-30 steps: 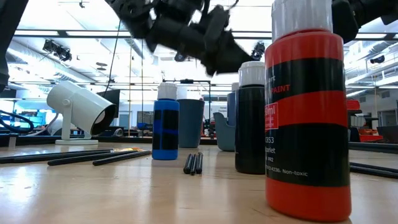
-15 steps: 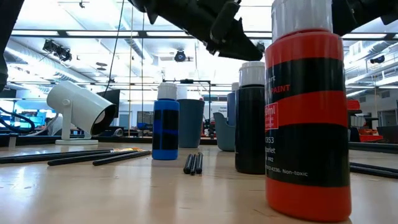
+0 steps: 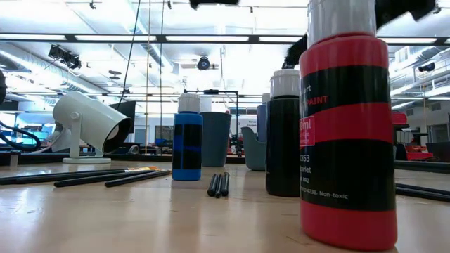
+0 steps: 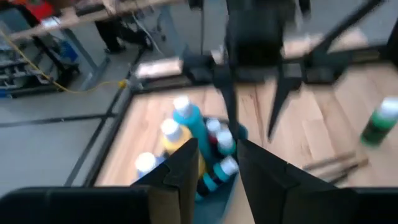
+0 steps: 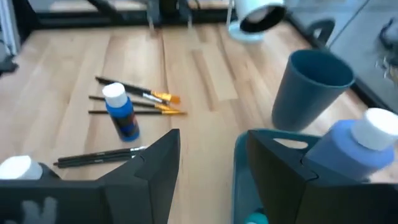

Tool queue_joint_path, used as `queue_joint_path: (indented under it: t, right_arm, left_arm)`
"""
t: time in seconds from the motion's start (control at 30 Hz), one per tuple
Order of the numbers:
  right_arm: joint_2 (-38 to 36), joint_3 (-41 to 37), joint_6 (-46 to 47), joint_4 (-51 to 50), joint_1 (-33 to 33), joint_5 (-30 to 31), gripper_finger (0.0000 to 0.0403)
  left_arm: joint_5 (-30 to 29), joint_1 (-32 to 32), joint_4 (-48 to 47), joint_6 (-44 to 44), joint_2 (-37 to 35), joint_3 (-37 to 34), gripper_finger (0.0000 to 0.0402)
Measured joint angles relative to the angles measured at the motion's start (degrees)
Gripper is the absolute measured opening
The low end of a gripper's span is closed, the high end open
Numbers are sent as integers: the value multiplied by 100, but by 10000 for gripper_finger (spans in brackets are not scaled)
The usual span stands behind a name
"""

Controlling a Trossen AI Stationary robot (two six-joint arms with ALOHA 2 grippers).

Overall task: Pick & Place Paint Supplies
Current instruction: Put the small blue paint bottle into the blue bin

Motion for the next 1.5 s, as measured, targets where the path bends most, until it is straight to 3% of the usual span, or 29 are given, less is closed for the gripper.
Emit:
queue_joint_path:
  t: [0.3, 0.5, 0.73, 0.87, 1.3, 1.5]
  right_arm:
    - [1871, 2575, 705, -3111, -141, -356, 190]
    - [2868, 3224, 880, -4443, -284, -676, 190]
    - [3183, 3404, 1390, -4583, -578, -695, 190]
    - [3194, 3409, 1818, -4904, -771, -995, 190]
    - [3287, 3407, 1807, -5077, -904, -1023, 190]
    - [3490, 3411, 1618, -5207, -918, -654, 190]
  left_arm:
    - [-177, -9, -250, 167, -959, -446, 114]
    - [-294, -9, -237, 47, -986, -871, 114]
    - [-306, -9, -204, -8, -993, -1088, 112]
    - [-301, -9, -176, -8, -995, -1088, 112]
    - [-303, -11, -127, 32, -995, -1088, 112]
    - [-304, -11, -127, 32, -995, -1088, 112]
